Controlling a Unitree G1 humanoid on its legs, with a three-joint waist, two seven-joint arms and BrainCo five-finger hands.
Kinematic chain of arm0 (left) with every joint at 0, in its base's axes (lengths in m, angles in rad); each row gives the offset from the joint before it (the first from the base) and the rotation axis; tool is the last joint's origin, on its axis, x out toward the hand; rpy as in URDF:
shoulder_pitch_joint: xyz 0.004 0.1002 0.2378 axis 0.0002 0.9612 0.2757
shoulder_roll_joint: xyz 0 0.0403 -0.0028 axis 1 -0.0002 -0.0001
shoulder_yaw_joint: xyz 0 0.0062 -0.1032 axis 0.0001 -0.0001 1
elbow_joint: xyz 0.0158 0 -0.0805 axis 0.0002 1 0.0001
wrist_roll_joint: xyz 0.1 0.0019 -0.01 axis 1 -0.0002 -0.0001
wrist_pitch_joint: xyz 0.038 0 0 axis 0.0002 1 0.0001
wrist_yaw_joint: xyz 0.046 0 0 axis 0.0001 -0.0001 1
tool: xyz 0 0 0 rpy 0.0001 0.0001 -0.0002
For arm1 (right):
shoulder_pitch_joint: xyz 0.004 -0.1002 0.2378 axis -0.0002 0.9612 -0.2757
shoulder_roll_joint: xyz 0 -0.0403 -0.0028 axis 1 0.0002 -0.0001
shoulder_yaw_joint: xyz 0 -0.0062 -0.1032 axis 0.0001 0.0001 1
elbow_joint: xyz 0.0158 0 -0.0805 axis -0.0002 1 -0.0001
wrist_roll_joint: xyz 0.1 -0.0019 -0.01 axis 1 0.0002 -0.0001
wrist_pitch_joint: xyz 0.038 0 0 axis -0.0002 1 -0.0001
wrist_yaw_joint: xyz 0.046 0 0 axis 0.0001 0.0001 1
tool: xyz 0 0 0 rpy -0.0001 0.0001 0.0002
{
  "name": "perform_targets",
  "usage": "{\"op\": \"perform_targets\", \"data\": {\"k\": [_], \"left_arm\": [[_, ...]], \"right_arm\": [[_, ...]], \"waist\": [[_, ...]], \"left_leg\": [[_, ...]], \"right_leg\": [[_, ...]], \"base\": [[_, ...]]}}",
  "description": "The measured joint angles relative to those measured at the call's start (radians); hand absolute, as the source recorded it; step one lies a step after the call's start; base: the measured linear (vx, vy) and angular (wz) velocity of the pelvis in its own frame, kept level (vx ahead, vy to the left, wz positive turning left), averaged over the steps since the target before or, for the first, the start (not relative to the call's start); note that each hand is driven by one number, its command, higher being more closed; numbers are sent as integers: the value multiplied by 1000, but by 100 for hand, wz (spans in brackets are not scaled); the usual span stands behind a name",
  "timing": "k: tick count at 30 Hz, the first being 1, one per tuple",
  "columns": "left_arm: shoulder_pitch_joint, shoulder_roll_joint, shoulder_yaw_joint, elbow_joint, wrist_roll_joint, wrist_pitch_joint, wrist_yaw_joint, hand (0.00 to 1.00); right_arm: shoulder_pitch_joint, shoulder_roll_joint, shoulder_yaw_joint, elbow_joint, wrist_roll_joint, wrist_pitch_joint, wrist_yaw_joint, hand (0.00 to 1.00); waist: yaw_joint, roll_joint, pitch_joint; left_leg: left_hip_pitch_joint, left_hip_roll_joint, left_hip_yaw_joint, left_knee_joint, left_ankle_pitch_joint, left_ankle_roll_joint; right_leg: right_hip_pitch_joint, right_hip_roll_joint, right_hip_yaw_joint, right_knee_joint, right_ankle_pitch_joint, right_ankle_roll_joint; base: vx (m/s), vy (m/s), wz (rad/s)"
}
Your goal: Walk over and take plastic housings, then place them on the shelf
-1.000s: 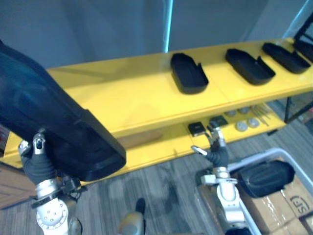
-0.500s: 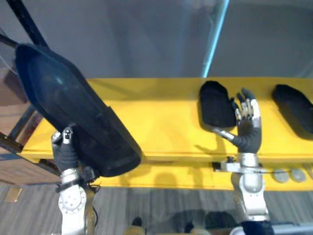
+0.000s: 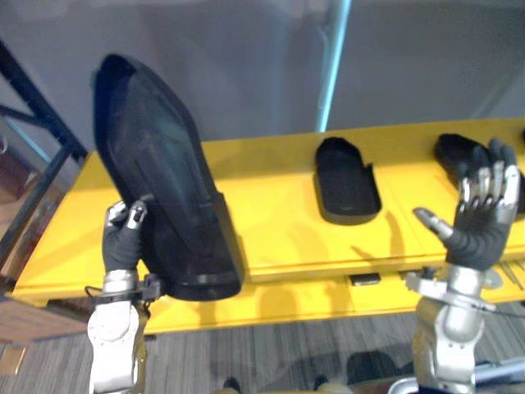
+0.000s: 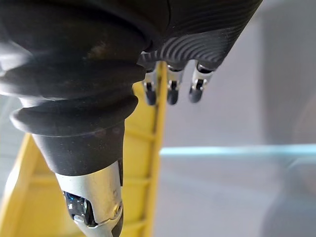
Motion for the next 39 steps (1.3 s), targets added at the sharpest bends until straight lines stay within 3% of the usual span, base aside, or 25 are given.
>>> {"op": "perform_targets", "data": {"k": [3, 5, 9, 13, 19, 23, 28, 33, 39], "left_arm": [[-76, 39, 9, 74, -6, 47, -1, 100], [-118, 67, 24, 141, -14, 94, 0, 100], [-205, 161, 52, 333, -44, 198, 22, 100], [-299, 236, 93, 534, -89, 306, 45, 100], [-413, 314, 60, 741, -165, 399, 46, 100], [-471, 350, 22, 815, -200, 434, 43, 100], [-592, 400, -25, 926, -202, 446, 36, 100], [-691, 484, -98, 1003, -207, 486, 6, 100], [-805, 538, -135, 1048, -206, 502, -5, 100]], "right_arm": [[53, 1, -49, 1, 5, 37, 12, 0], [87, 2, -76, 12, 38, 66, 31, 0], [144, 3, -140, 100, 31, 102, 49, 0], [150, 2, -197, 256, 16, 109, 30, 0], [144, -20, -208, 449, -49, 117, -4, 0], [122, -30, -185, 474, -76, 106, -12, 0], [105, -51, -133, 494, -77, 100, -29, 0], [103, -62, -67, 534, -77, 98, -44, 0], [88, -66, -6, 542, -75, 70, -62, 0]], "waist": [[-19, 15, 2], [-54, 23, 6], [-92, 42, 12], [-118, 69, 29], [-142, 101, 78], [-143, 96, 115], [-144, 90, 173], [-147, 86, 189], [-152, 61, 243]], "left_leg": [[2, -2, 37, -2, 0, 1], [14, -4, 58, -11, 0, 1], [19, 1, 109, -16, -1, 0], [18, 6, 147, -19, -1, 0], [16, 10, 177, -14, -1, 0], [-6, 8, 193, -9, 1, 1], [-27, 1, 195, -9, 6, 6], [-55, 3, 194, 8, 7, 6], [-88, 5, 177, 41, 6, 6]], "right_leg": [[-20, 2, 41, -5, 18, 3], [-21, 6, 59, -11, 23, 3], [-39, 20, 105, -30, 42, 0], [-56, 32, 148, -56, 69, -3], [-73, 32, 174, -57, 74, -6], [-109, 32, 191, -41, 76, -6], [-141, 31, 201, -23, 81, -3], [-159, 29, 200, -18, 81, -4], [-174, 16, 181, -4, 79, -7]], "base": [[14, 29, -37], [25, 17, -30], [4, 1, -36], [-23, -7, -30], [-22, -2, -15], [-34, 2, -9], [-7, -2, -2], [10, -5, 3], [-28, -5, 8]]}}
